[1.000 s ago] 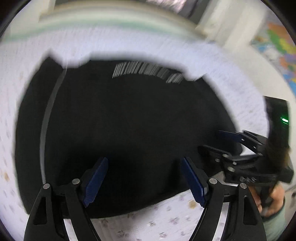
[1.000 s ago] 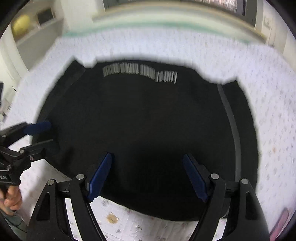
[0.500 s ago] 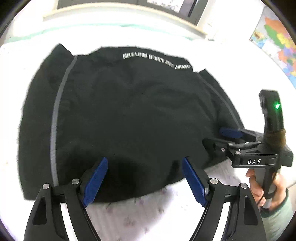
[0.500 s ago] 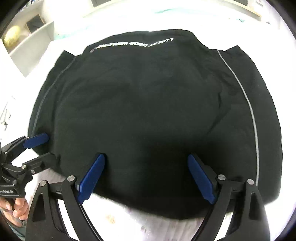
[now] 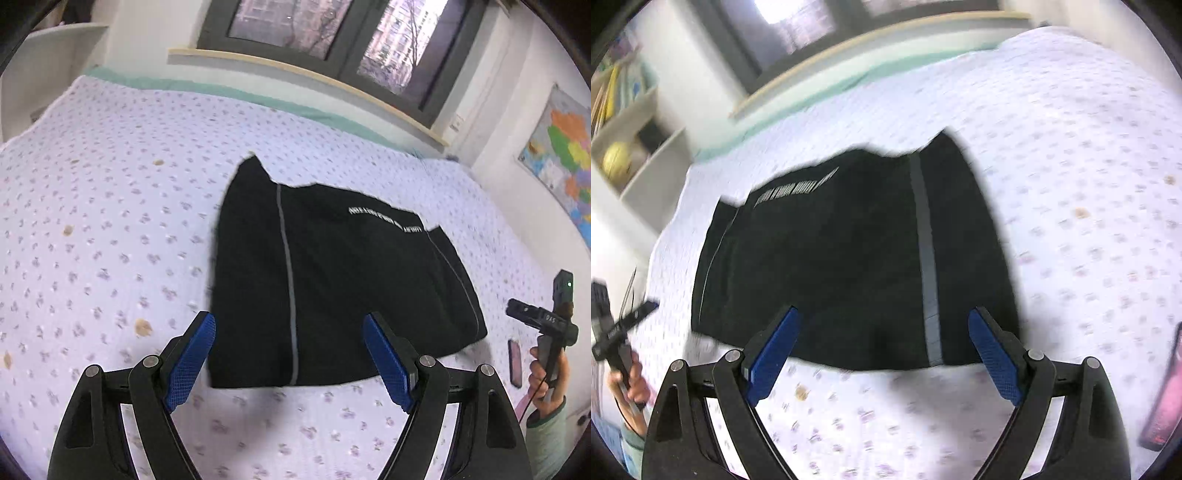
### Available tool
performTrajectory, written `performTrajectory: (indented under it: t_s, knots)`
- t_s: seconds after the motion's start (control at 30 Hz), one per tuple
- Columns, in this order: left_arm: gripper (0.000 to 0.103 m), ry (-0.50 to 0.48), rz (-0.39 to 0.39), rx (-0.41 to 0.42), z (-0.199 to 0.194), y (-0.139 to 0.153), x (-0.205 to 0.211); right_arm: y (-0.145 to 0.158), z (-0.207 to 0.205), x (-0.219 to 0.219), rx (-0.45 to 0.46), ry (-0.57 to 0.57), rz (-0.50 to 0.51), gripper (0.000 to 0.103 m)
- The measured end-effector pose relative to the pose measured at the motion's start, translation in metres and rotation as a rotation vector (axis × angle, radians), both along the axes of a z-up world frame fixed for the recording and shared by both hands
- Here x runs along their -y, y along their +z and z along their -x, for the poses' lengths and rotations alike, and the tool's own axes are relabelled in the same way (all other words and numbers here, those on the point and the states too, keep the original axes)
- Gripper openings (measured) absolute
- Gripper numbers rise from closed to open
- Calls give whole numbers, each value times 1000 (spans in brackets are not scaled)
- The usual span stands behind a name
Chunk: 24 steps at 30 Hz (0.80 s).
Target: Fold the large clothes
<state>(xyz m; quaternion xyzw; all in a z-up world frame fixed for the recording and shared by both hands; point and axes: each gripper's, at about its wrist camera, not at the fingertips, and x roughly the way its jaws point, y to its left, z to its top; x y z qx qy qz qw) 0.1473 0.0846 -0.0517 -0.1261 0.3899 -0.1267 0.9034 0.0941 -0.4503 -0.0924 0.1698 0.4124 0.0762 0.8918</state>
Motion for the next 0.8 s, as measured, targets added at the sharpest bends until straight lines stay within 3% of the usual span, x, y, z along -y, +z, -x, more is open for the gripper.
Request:
performTrajectory:
  t_s: [0.13,0.23,0.37,0.53,0.8]
  knots:
    - [84,7,52,-55,-19,-14,-16,6,-9,31,14,-64,1,94]
    - [84,-17,114,-44,-36,-26,-22,0,-22,44,14,-87,4,94]
    - [84,-1,186,-88,-69,-49,-30,-18,-48,56,9,-99,0,94]
    - [84,33,201,-147,-104,-87,-35,-54,-78,62,-25,-105,-33,94]
    - [84,-63,431,-251,-135,-137,-34,-96,-121,51,-87,29,-143,94]
